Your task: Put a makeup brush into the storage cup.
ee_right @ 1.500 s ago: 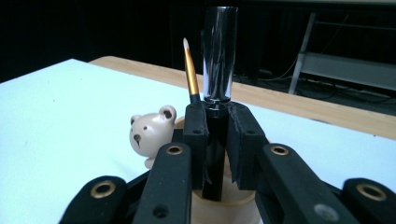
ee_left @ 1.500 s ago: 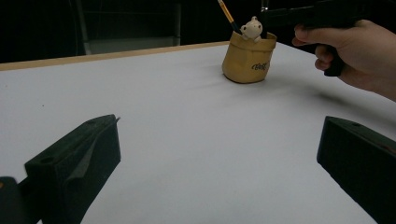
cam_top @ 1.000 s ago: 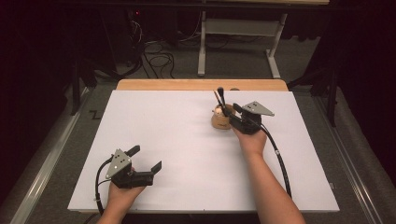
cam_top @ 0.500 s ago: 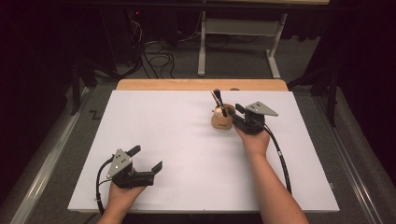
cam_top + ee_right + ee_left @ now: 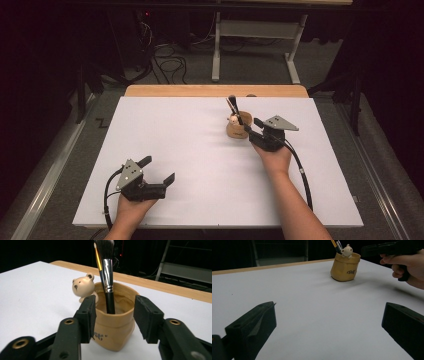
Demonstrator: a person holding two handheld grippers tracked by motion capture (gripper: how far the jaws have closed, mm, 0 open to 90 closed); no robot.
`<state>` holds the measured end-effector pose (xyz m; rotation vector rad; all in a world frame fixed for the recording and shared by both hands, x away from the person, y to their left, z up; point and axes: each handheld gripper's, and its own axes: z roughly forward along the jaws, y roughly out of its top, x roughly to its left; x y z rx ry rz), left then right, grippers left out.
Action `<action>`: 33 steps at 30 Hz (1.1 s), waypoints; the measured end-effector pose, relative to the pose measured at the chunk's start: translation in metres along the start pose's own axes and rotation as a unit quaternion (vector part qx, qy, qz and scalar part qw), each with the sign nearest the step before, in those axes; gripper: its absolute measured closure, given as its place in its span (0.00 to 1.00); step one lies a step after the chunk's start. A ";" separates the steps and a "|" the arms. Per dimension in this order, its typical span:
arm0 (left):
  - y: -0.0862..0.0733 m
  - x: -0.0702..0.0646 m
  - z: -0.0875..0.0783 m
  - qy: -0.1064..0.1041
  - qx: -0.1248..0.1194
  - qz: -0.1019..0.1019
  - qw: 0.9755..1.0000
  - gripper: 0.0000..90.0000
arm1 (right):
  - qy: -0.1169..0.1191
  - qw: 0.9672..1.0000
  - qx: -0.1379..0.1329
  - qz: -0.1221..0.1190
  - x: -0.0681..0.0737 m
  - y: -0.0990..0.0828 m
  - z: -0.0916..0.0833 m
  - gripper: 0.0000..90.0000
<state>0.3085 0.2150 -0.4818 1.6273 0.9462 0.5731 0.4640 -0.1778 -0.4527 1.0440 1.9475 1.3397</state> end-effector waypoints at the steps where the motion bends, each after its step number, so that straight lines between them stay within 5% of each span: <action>1: 0.000 0.000 0.000 0.000 0.000 0.000 1.000 0.01 | 0.002 1.000 0.002 0.000 0.000 -0.001 -0.003 0.56; 11: 0.001 0.000 0.001 -0.002 0.001 0.002 1.000 0.01 | 0.014 1.000 0.006 -0.003 0.006 -0.011 -0.021 0.42; 17: 0.000 0.000 0.002 -0.003 0.003 0.004 1.000 0.01 | 0.001 1.000 -0.001 -0.004 0.012 -0.016 -0.033 0.32; 33: 0.000 0.000 0.002 -0.011 0.010 0.014 1.000 0.01 | 0.035 0.999 -0.006 0.013 0.011 -0.022 -0.056 0.00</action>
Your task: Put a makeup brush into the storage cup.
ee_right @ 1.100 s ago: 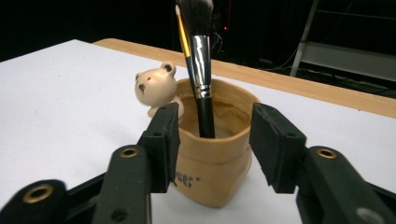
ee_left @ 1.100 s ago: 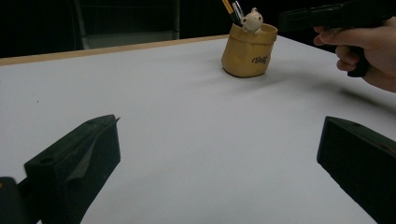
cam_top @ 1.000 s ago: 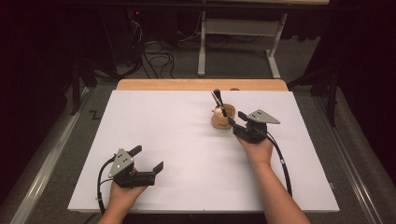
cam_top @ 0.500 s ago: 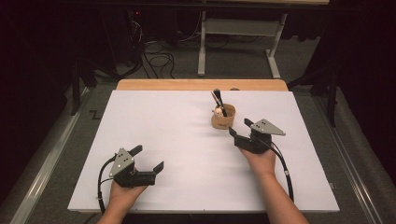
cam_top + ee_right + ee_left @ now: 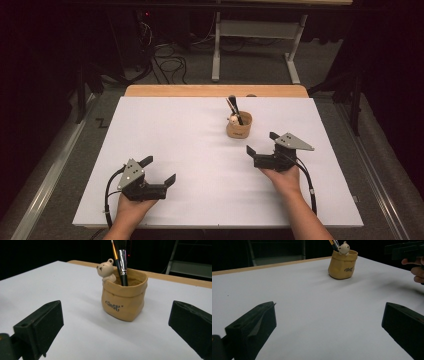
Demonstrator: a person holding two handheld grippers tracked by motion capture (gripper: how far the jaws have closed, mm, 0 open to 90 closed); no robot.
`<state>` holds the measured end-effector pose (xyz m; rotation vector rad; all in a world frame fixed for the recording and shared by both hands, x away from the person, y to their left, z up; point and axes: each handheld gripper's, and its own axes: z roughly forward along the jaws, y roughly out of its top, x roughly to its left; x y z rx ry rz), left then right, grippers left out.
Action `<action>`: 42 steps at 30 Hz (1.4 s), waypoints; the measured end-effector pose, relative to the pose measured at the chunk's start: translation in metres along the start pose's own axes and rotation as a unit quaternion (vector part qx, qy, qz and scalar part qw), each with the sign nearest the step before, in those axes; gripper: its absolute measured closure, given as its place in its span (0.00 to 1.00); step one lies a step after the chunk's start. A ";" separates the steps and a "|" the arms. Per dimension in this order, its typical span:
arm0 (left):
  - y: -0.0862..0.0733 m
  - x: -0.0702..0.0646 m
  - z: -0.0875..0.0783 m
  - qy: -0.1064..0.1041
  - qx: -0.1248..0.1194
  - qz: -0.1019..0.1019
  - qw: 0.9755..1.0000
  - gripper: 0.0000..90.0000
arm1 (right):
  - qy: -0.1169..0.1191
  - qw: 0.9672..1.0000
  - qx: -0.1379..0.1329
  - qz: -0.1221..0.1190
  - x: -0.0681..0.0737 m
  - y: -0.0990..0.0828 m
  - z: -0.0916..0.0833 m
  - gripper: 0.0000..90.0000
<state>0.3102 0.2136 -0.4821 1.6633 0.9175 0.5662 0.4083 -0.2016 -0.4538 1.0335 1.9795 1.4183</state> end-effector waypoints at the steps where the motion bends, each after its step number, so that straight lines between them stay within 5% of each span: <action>1: 0.000 0.000 0.000 0.000 0.001 0.001 1.000 0.00 | 0.000 1.000 0.000 -0.003 0.000 -0.001 -0.003 0.00; 26: 0.000 0.002 -0.005 0.006 -0.001 -0.005 1.000 0.00 | 0.002 1.000 -0.003 -0.016 -0.007 -0.029 -0.083 0.00; 33: 0.000 0.001 -0.007 0.006 -0.003 -0.009 1.000 0.00 | -0.003 0.999 -0.028 -0.016 -0.005 -0.035 -0.105 0.00; 42: 0.002 0.000 -0.007 0.001 -0.006 -0.006 1.000 0.00 | 0.001 0.999 -0.028 -0.024 0.003 -0.034 -0.109 0.00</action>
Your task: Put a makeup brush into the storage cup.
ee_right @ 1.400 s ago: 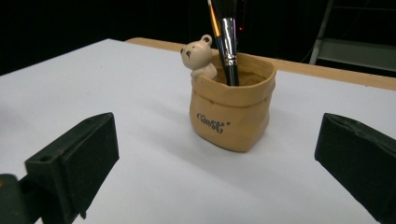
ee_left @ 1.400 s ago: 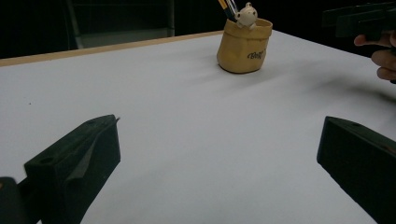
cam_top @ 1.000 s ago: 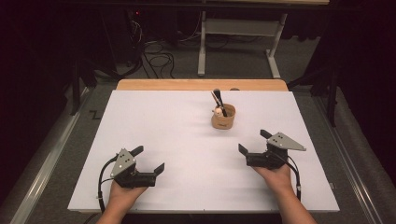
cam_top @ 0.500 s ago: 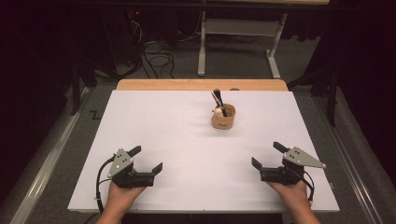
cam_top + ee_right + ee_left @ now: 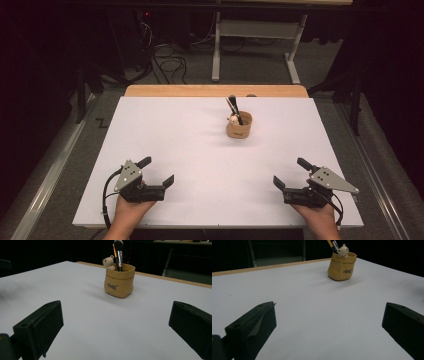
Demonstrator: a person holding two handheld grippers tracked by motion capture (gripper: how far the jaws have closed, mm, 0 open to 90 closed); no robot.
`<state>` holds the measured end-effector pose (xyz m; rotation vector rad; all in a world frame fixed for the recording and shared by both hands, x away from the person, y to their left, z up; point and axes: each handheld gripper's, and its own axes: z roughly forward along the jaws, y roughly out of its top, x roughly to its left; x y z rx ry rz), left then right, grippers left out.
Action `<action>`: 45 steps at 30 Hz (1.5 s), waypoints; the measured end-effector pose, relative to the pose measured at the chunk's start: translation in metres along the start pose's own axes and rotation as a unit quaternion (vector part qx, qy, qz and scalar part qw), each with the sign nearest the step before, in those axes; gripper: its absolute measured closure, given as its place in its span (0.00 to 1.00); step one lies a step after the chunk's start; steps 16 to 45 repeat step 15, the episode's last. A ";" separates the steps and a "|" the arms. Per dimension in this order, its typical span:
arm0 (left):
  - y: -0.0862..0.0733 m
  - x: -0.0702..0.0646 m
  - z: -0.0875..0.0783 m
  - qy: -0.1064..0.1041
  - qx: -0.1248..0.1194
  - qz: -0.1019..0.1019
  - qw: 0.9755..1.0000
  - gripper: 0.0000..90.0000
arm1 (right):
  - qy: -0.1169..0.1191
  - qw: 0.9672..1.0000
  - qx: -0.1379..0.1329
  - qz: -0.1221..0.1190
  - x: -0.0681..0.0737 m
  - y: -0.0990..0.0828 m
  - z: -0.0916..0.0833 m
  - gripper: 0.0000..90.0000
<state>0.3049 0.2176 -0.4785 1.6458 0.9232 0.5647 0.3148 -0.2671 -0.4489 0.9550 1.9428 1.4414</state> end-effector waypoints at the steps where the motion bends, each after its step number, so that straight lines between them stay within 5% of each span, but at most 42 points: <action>1: 0.000 0.000 0.000 0.000 0.000 0.000 1.000 0.00 | -0.002 1.000 0.001 0.003 0.000 0.000 0.000 0.00; 45: 0.001 0.003 -0.003 0.002 -0.005 -0.002 1.000 0.00 | 0.000 1.000 0.007 0.013 -0.004 -0.003 0.002 0.00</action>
